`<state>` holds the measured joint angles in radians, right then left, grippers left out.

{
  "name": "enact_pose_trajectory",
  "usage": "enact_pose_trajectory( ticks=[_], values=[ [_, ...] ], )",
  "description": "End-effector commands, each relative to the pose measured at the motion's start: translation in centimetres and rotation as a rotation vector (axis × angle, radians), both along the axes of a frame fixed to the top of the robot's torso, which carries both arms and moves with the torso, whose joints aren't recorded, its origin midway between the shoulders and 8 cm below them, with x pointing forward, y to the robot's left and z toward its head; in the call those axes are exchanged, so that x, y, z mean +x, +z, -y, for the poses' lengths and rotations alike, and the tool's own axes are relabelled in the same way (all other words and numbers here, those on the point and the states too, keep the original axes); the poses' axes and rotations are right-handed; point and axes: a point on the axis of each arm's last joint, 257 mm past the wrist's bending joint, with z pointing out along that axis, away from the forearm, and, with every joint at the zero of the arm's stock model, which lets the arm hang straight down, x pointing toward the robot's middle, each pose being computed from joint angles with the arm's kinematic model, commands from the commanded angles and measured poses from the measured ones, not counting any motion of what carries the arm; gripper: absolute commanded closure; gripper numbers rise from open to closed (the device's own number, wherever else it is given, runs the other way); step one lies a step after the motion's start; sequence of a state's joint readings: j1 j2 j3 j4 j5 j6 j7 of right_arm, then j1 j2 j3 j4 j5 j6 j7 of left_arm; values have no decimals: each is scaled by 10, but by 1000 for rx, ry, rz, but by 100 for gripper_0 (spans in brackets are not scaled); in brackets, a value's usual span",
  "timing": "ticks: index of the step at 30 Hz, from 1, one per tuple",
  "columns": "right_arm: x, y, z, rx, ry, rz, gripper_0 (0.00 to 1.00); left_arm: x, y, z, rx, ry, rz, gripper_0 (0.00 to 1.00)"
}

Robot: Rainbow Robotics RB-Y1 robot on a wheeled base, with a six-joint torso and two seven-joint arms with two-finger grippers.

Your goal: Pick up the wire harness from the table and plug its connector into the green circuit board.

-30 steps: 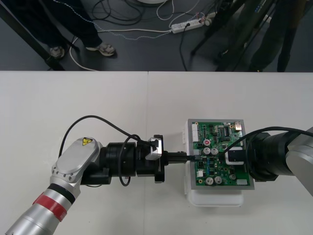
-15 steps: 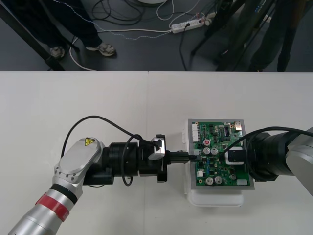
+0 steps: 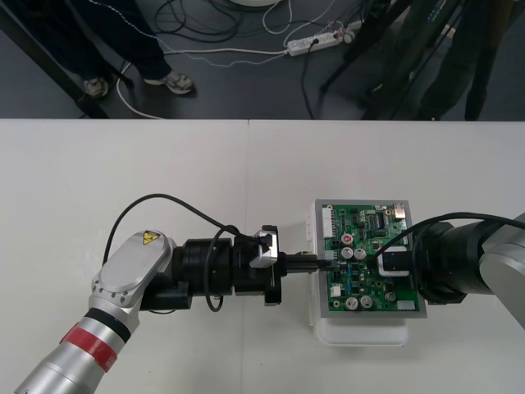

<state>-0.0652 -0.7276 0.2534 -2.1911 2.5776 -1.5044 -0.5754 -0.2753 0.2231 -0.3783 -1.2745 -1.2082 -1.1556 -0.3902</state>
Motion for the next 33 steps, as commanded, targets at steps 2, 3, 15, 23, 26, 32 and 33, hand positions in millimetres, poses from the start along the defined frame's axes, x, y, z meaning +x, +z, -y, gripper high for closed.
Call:
enact_pose_trajectory(
  ticks=[2,3,15,23,26,32,33],
  values=[
    [5,11,-28,27,79,35,0,4,19,26,-23,-8,74,60],
    [4,11,-28,27,80,33,0,4,20,26,-25,-9,75,50],
    [5,12,-26,21,78,34,0,14,19,10,-16,17,69,15],
    [9,24,-11,31,71,39,0,22,18,-5,1,31,78,0],
    [10,31,-2,30,69,39,0,27,16,-13,15,42,87,0],
    [13,49,19,23,75,40,0,35,17,-30,32,55,95,0],
    [13,53,22,24,75,41,0,37,17,-33,36,59,96,0]
  ],
)
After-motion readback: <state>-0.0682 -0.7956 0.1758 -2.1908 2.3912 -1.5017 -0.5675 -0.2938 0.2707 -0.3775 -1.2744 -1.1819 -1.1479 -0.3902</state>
